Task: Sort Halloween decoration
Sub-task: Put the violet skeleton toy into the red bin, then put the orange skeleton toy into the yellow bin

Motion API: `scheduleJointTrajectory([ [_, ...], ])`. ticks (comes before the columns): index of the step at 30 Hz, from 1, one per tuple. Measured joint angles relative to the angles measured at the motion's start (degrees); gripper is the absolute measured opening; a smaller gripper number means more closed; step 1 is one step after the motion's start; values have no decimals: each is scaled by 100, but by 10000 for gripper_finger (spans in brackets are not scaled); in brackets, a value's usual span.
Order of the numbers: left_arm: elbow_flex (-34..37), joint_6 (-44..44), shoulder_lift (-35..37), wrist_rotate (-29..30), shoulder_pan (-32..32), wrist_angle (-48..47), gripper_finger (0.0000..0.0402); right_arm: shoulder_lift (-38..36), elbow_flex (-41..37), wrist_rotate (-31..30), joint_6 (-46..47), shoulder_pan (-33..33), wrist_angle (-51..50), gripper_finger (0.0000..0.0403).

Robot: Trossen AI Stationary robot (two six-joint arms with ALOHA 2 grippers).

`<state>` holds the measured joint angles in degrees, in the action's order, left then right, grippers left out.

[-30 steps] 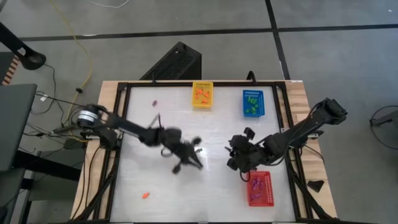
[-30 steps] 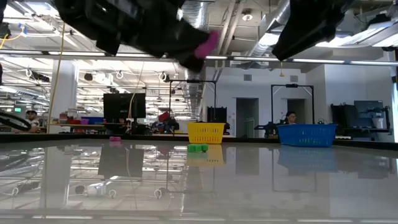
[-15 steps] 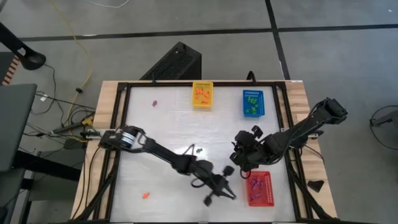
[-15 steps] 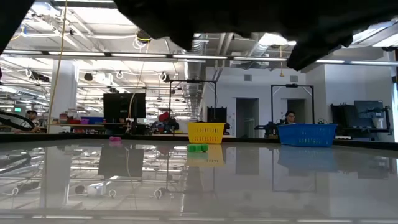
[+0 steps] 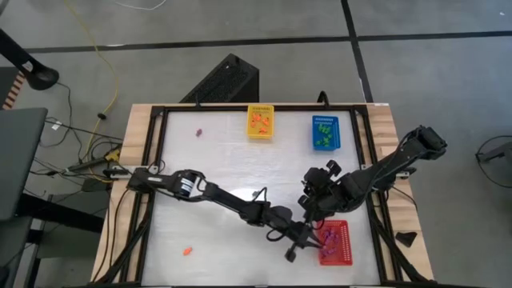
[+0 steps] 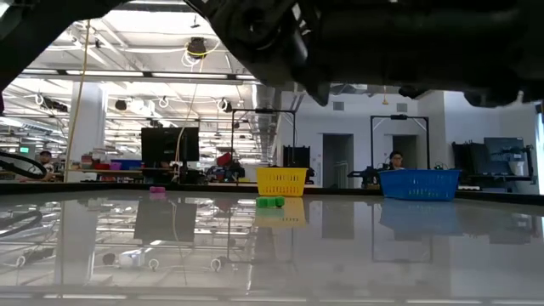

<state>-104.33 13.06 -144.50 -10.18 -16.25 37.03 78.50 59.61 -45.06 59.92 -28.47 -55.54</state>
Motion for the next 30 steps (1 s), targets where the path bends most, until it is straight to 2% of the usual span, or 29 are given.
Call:
scheduleJointTrajectory([
  [5,-356,150,-208,101,-9,-225,12,2,0,0,4,-1,10,178],
  [17,-379,242,-211,270,1,-488,18,2,0,0,7,7,31,178],
  [24,-379,246,-158,267,69,-975,65,2,0,0,9,7,53,178],
  [30,-379,291,335,325,89,-2352,119,-8,0,-108,7,7,61,178],
])
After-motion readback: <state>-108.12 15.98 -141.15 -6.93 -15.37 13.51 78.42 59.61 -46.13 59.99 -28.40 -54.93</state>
